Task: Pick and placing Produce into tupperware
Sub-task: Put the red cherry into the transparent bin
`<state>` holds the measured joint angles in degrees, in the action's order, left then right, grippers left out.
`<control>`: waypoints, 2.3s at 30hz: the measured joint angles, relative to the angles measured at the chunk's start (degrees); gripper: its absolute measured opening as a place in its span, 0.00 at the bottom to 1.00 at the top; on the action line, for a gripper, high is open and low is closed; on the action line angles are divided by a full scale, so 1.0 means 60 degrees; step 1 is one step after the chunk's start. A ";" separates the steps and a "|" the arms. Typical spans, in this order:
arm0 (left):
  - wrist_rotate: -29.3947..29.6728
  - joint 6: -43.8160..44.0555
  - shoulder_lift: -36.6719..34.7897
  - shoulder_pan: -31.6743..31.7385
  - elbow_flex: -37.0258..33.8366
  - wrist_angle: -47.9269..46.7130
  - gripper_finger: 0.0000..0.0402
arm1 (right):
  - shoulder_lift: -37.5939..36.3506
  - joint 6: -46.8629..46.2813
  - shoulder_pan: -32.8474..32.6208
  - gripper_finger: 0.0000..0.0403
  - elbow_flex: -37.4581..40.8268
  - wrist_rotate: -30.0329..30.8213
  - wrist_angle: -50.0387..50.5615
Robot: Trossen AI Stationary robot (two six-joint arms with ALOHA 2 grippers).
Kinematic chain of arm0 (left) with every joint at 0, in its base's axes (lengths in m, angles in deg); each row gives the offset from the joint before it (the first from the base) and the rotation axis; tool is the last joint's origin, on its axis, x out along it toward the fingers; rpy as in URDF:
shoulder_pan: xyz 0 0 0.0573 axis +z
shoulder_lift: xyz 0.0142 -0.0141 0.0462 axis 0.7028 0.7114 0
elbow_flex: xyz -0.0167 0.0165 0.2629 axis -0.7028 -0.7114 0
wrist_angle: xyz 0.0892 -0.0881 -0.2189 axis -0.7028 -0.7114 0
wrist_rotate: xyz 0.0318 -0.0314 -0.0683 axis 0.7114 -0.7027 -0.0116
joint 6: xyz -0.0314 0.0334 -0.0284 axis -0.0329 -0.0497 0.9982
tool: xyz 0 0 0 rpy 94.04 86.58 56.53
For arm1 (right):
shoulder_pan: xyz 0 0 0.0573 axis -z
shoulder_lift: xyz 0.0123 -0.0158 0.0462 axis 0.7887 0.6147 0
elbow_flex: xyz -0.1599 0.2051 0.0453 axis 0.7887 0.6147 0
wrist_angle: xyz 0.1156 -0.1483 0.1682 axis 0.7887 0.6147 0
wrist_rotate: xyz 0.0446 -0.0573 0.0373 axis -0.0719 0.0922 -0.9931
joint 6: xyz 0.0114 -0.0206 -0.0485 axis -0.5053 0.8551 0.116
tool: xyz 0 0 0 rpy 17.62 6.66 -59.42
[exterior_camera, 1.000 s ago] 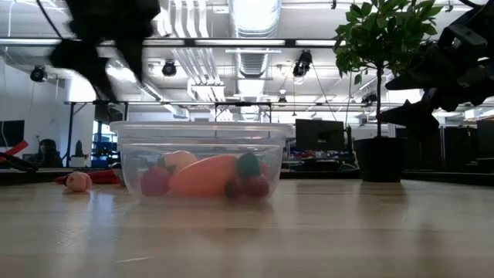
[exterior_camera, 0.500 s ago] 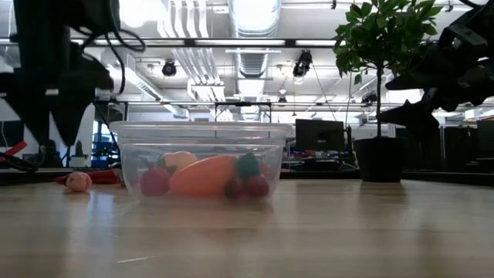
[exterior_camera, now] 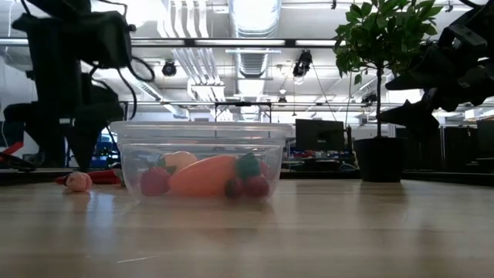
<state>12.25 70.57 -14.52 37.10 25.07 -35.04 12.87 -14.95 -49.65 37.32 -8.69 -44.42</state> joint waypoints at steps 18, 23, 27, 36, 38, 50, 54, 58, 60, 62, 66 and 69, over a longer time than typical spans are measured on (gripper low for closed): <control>-0.0999 -0.2852 -0.0063 0.0897 -0.0440 0.0598 0.62 | -0.0001 0.0000 -0.0001 0.73 0.0000 -0.0002 0.0000; -0.1026 -0.3065 -0.0035 0.0894 -0.0543 0.1042 0.61 | 0.0000 0.0000 -0.0003 0.72 0.0000 -0.0003 0.0000; -0.1042 -0.3079 -0.0018 0.0911 -0.0665 0.1376 0.54 | -0.0004 0.0000 0.0000 0.72 0.0000 0.0001 0.0000; -0.1060 -0.3245 0.0184 0.0937 -0.0688 0.1372 0.35 | -0.0004 0.0000 -0.0002 0.73 0.0000 -0.0001 0.0000; -0.1064 -0.3309 0.0212 0.0937 -0.0688 0.1365 0.33 | -0.0001 0.0000 -0.0003 0.73 0.0000 -0.0003 0.0000; -0.1068 -0.3334 0.0176 0.0937 -0.0628 0.1376 0.22 | 0.0000 0.0000 0.0000 0.73 0.0000 -0.0003 0.0000; -0.1299 -0.3369 -0.0029 0.0921 -0.0203 0.1404 0.22 | -0.0001 0.0000 -0.0002 0.73 0.0000 -0.0001 0.0000; -0.1464 -0.4197 -0.0544 0.0645 0.0669 0.2047 0.21 | -0.0001 0.0000 0.0000 0.72 0.0000 -0.0002 0.0000; -0.1503 -0.4876 -0.0872 0.0406 0.1134 0.2775 0.21 | 0.0000 0.0000 0.0000 0.72 0.0000 0.0001 0.0000; -0.1509 -0.5522 -0.1095 0.0186 0.1474 0.3988 0.21 | -0.0001 0.0000 0.0000 0.72 0.0000 0.0001 0.0000; -0.1596 -0.6121 -0.0908 0.0118 0.1799 0.5799 0.22 | -0.0002 0.0000 0.0000 0.73 0.0000 -0.0001 0.0000; -0.1897 -0.6263 -0.0107 0.0157 0.1868 0.5799 0.24 | -0.0004 0.0000 0.0000 0.73 0.0000 -0.0001 -0.0002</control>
<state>0.86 32.99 -15.16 38.04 36.28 -0.25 12.85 -14.95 -49.65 37.32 -8.70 -44.43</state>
